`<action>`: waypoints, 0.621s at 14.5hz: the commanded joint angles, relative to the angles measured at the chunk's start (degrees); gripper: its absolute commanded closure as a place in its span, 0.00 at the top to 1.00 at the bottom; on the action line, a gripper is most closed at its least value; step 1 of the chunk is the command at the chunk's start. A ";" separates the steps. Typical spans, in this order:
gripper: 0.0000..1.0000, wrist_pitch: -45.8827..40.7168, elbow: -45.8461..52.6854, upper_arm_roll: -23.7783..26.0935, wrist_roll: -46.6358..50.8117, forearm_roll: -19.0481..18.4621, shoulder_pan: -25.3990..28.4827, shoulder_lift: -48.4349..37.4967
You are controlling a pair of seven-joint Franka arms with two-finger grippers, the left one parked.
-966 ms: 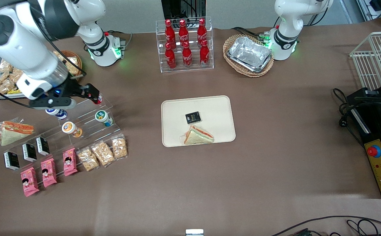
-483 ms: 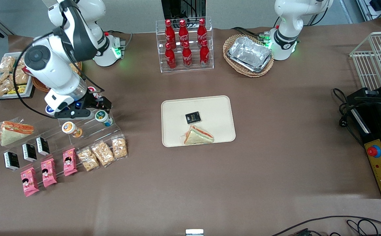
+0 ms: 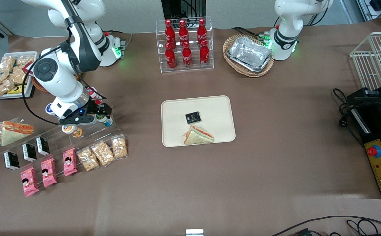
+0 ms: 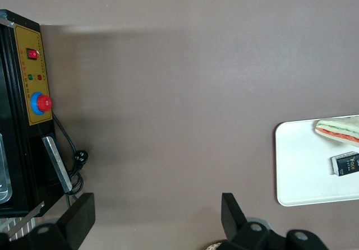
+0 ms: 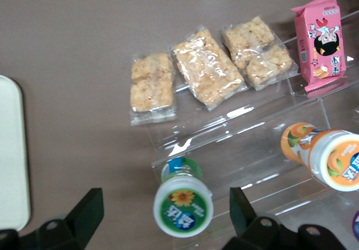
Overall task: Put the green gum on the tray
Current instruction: 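Move the right gripper down to the green-labelled round tub on the stand, then close the right gripper on the green tub and lift it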
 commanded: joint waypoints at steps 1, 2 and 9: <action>1.00 1.83 -1.29 -0.08 -2.44 -0.56 -1.59 0.25; 1.00 2.35 -1.38 -0.08 -2.53 -0.56 -1.86 0.86; 1.00 7.72 -5.51 0.01 -1.83 -0.47 -1.86 2.54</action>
